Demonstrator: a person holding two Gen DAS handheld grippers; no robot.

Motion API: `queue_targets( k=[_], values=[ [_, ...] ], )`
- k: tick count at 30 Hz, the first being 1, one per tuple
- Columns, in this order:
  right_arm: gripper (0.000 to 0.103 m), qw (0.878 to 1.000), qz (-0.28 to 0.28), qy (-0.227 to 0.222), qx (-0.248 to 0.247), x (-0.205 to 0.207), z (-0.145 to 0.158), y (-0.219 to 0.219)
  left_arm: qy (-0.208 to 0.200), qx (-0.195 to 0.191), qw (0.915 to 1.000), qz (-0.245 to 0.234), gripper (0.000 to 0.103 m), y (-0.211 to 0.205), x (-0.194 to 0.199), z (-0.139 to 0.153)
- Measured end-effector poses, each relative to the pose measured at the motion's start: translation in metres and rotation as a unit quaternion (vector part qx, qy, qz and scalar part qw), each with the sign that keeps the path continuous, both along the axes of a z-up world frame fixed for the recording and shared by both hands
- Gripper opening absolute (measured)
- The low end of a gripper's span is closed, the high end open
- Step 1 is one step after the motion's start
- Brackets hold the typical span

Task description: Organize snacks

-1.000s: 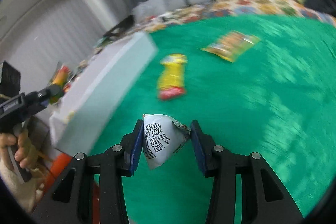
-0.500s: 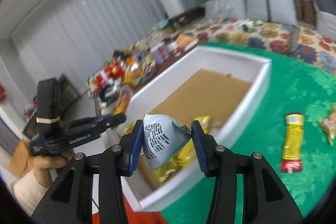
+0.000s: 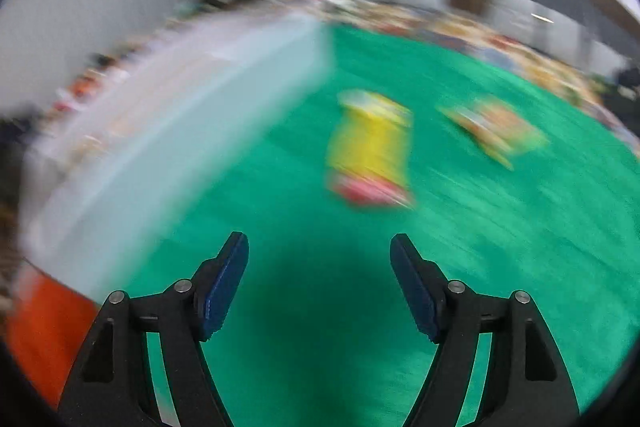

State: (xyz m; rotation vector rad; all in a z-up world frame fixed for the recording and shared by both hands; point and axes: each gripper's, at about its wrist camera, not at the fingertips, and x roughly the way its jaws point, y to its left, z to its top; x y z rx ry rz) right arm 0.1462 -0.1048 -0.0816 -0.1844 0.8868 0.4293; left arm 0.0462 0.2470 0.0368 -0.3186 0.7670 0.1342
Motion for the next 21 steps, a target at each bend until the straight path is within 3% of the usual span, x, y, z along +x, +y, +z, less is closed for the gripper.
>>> queue_targets(
  k=[3, 7, 13, 16, 21],
  values=[
    [0.077, 0.996, -0.081, -0.008, -0.023, 0.001, -0.02, -0.076, -0.013, -0.009, 0.999, -0.042, 0.098, -0.048, 0.013, 0.007],
    [0.077, 0.984, -0.177, -0.03, 0.006, -0.006, -0.029, -0.147, 0.001, -0.011, 0.9948, -0.101, 0.098, -0.114, 0.039, 0.001],
    [0.077, 0.982, -0.185, -0.028, -0.01, 0.013, -0.027, -0.159, 0.054, -0.005, 0.9865, -0.155, 0.098, -0.195, 0.071, -0.038],
    [0.077, 0.983, -0.178, -0.027, -0.025, 0.018, -0.032, -0.153, 0.077, 0.006, 0.9824, -0.17, 0.098, -0.219, 0.079, -0.057],
    [0.078, 0.985, -0.173, -0.001, -0.009, 0.026, -0.044, -0.15, 0.105, 0.04, 0.9766, -0.183, 0.098, -0.239, 0.086, -0.083]
  ],
)
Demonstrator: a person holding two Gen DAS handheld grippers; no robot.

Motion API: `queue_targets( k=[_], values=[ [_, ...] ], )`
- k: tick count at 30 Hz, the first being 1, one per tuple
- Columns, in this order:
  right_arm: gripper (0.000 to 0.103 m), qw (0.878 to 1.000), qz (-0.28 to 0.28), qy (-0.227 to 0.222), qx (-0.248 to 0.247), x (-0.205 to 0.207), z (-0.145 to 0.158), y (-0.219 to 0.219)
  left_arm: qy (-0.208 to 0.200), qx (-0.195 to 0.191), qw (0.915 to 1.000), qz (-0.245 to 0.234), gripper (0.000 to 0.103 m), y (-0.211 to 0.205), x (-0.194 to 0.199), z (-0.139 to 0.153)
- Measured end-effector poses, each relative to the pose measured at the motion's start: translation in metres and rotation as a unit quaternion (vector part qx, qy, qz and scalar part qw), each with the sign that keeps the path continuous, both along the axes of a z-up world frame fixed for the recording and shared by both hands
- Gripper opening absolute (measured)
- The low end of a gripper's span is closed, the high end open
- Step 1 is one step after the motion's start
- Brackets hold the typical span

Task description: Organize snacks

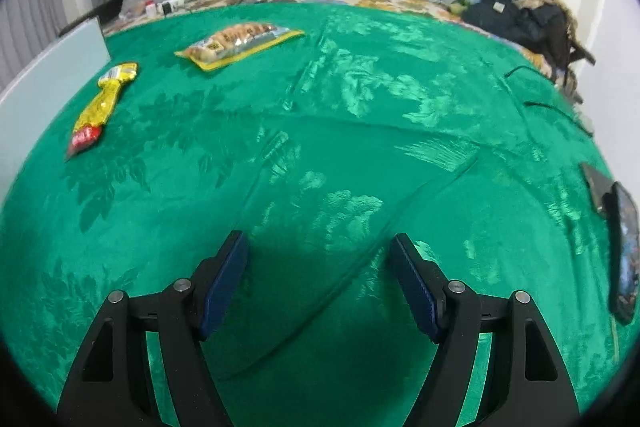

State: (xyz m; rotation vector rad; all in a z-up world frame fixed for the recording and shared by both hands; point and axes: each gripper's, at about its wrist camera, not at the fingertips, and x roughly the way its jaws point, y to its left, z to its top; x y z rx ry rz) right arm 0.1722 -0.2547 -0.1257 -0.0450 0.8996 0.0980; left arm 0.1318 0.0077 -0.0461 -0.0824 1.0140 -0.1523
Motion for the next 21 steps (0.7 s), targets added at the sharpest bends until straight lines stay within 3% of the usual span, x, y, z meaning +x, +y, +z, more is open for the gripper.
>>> queue_targets(
  k=[6, 14, 21],
  values=[
    [0.085, 1.0, 0.0, 0.005, 0.004, 0.001, -0.002, 0.0, 0.019, 0.015, 0.9997, 0.004, 0.098, 0.009, 0.023, -0.016],
    [0.089, 1.0, 0.001, 0.006, 0.004, 0.002, -0.002, 0.0, 0.017, -0.027, 0.9965, 0.077, 0.098, 0.037, 0.094, -0.013],
    [0.09, 1.0, 0.002, 0.007, 0.005, 0.003, -0.003, 0.001, 0.045, 0.028, 0.9963, 0.068, 0.098, 0.011, 0.163, -0.045]
  ],
)
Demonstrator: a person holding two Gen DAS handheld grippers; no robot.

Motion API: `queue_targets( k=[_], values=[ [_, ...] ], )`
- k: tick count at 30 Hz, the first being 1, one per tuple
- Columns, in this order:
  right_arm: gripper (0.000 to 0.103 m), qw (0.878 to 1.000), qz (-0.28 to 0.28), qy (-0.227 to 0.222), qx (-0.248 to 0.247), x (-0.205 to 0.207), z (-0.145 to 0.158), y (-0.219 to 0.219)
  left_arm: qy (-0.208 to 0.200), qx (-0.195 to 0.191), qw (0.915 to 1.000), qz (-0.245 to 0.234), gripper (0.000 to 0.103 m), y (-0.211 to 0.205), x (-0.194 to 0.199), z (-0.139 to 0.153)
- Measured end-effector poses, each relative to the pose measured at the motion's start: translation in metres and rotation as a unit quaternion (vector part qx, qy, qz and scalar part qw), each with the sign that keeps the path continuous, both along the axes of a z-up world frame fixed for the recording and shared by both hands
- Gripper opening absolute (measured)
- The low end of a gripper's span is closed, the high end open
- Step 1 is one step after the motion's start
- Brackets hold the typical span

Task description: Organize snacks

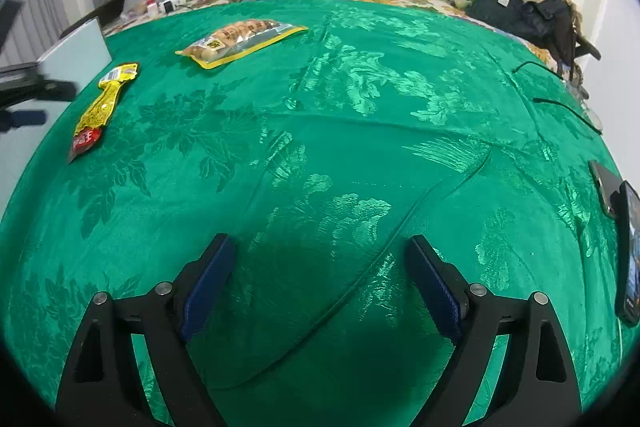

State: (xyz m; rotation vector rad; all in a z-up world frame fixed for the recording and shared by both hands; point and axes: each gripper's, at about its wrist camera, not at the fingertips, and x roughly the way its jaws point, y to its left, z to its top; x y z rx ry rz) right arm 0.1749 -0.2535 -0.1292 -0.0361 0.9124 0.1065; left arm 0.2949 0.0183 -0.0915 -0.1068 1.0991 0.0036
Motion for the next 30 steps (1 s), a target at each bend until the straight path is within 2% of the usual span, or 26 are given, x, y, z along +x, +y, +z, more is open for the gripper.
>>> queue_targets(
  k=[4, 6, 9, 12, 15, 16, 17, 26, 30],
  values=[
    [0.091, 1.0, 0.0, 0.0, 0.0, 0.0, 0.0, 0.0, 0.021, 0.022, 0.9995, 0.007, 0.098, -0.003, 0.012, -0.022],
    [0.091, 1.0, 0.0, 0.0, 0.0, 0.0, 0.0, 0.0, 0.01, 0.039, 0.9992, 0.003, 0.099, -0.005, 0.008, -0.025],
    [0.092, 1.0, 0.001, 0.001, 0.0, 0.0, -0.001, 0.001, -0.005, 0.037, 0.9992, -0.015, 0.096, -0.002, 0.0, -0.024],
    [0.092, 1.0, 0.001, 0.001, 0.0, 0.001, 0.0, 0.001, -0.031, 0.038, 0.9978, -0.043, 0.059, -0.003, -0.012, -0.017],
    [0.092, 1.0, 0.001, 0.001, 0.0, 0.001, -0.001, 0.001, -0.028, 0.035, 0.9974, -0.057, 0.055, -0.001, -0.021, -0.015],
    [0.092, 1.0, 0.001, 0.001, 0.0, 0.001, 0.0, 0.001, -0.029, 0.036, 0.997, -0.062, 0.049, -0.001, -0.025, -0.014],
    [0.092, 1.0, 0.001, 0.001, 0.0, 0.001, -0.001, 0.001, -0.03, 0.037, 0.9966, -0.068, 0.048, 0.001, -0.032, -0.013],
    [0.093, 1.0, 0.001, 0.001, 0.0, 0.001, 0.0, 0.001, -0.024, 0.027, 0.9943, -0.101, 0.049, 0.004, -0.083, -0.013],
    [0.093, 1.0, 0.001, 0.001, 0.0, 0.001, 0.0, 0.001, -0.038, 0.046, 0.9935, -0.097, 0.069, 0.002, -0.091, -0.015]
  ],
)
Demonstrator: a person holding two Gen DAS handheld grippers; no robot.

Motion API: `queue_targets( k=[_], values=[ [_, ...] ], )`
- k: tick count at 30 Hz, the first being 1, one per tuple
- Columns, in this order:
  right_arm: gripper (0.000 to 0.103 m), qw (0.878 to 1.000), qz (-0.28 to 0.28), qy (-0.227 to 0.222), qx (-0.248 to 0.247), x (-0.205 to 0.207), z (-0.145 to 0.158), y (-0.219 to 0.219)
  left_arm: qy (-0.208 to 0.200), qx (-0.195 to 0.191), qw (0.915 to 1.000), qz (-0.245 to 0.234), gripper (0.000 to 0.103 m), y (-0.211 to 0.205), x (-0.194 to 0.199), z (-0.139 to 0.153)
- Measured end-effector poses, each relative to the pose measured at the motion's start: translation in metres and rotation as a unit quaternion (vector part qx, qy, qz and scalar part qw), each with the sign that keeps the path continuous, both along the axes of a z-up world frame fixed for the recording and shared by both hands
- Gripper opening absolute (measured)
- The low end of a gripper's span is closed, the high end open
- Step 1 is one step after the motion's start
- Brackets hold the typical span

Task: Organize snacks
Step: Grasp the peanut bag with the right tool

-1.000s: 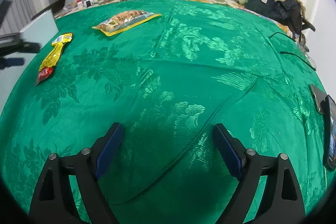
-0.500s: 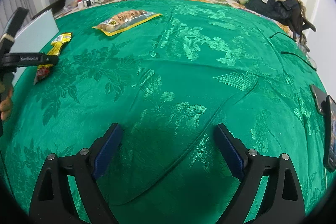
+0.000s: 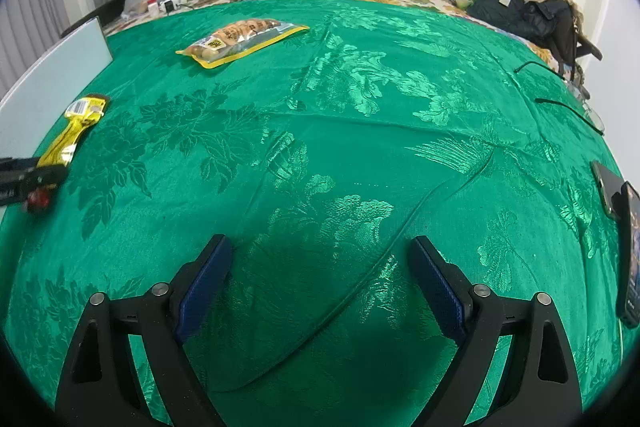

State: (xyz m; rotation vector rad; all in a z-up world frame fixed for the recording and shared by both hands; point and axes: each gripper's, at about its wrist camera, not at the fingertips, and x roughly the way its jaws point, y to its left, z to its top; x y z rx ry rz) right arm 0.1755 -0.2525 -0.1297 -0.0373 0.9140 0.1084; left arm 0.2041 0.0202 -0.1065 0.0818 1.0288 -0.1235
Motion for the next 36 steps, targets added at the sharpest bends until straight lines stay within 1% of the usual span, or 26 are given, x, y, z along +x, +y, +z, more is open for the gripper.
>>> queue_targets(
  k=[1, 2, 3, 4, 5, 7, 10, 19, 36],
  values=[
    [0.093, 1.0, 0.0, 0.0, 0.0, 0.0, 0.0, 0.0, 0.0, 0.0, 1.0, 0.006, 0.078, 0.001, 0.002, -0.001],
    [0.093, 1.0, 0.0, 0.0, 0.0, 0.0, 0.0, 0.0, 0.0, -0.003, 0.9999, 0.015, 0.083, 0.004, 0.005, -0.003],
    [0.093, 1.0, 0.0, 0.0, 0.0, 0.0, 0.0, 0.0, -0.001, -0.007, 0.9998, 0.02, 0.086, 0.007, 0.008, -0.005],
    [0.093, 1.0, 0.0, 0.0, 0.0, 0.0, 0.0, 0.0, -0.002, -0.011, 0.9996, 0.026, 0.091, 0.01, 0.009, -0.006],
    [0.093, 1.0, 0.0, 0.0, 0.0, 0.0, 0.0, 0.0, -0.006, -0.009, 0.9994, 0.032, 0.096, 0.012, 0.011, -0.007],
    [0.093, 1.0, 0.0, 0.0, 0.0, 0.0, 0.0, 0.0, -0.01, -0.008, 0.9992, 0.039, 0.102, 0.017, 0.013, -0.01],
    [0.093, 1.0, 0.0, 0.0, 0.0, 0.0, 0.0, 0.0, -0.016, -0.009, 0.9987, 0.047, 0.103, 0.021, 0.014, -0.012],
    [0.093, 1.0, 0.0, 0.0, 0.0, 0.0, 0.0, 0.0, -0.038, -0.01, 0.9979, 0.05, 0.103, 0.021, 0.014, -0.014],
    [0.093, 1.0, 0.0, 0.0, 0.001, 0.001, 0.0, 0.0, -0.039, -0.013, 0.9978, 0.051, 0.103, 0.021, 0.014, -0.014]
  ],
)
